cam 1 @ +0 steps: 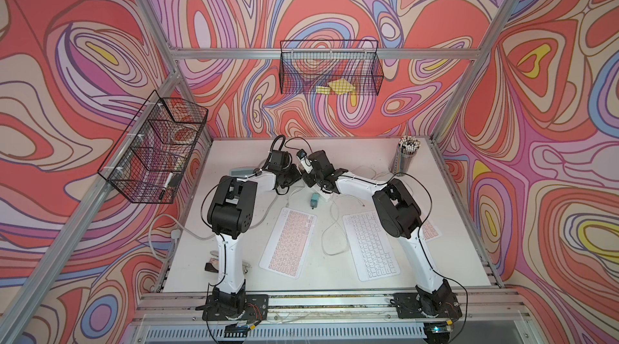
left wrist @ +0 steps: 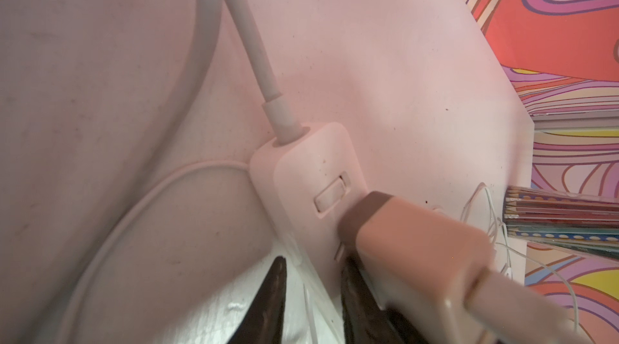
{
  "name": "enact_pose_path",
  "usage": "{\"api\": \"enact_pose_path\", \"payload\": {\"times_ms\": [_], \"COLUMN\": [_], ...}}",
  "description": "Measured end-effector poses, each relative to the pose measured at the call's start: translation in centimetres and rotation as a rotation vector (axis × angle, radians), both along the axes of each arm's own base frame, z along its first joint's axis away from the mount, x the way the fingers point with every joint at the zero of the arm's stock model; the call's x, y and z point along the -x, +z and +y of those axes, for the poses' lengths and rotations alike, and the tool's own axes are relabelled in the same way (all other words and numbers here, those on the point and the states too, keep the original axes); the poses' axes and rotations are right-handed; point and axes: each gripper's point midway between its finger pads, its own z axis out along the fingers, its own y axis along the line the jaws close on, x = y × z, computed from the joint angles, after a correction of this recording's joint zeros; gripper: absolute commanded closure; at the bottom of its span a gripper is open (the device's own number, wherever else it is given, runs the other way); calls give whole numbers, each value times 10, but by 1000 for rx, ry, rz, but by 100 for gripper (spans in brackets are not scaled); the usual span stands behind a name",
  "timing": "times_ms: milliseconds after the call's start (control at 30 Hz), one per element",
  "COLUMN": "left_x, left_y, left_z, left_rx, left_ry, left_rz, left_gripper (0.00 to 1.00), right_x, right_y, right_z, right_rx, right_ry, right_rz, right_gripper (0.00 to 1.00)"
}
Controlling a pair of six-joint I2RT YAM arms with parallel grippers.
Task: Unplug the wireless keyboard
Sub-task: Remove the plug from the socket.
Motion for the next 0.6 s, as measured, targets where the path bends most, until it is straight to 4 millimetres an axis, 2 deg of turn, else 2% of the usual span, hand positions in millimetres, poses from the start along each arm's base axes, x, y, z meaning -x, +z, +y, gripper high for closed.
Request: {"api": "enact_pose_path", "payload": {"times_ms": [333,600], "left_x": [-2,-3], "left_y": [0,-2], "left_z": [-9,-13], "left_rx": [16,42], "left_ry": [-24,-19], "left_rz": [-18,-13], "left_gripper": [70,67], "right_x": [-7,-7], "right_y": [-1,-1], "right_z": [-20,-23], "right_rx": [-332,-397], "right_ry": [-1,-10], "right_rz": [270,323], "right_gripper": [94,94]}}
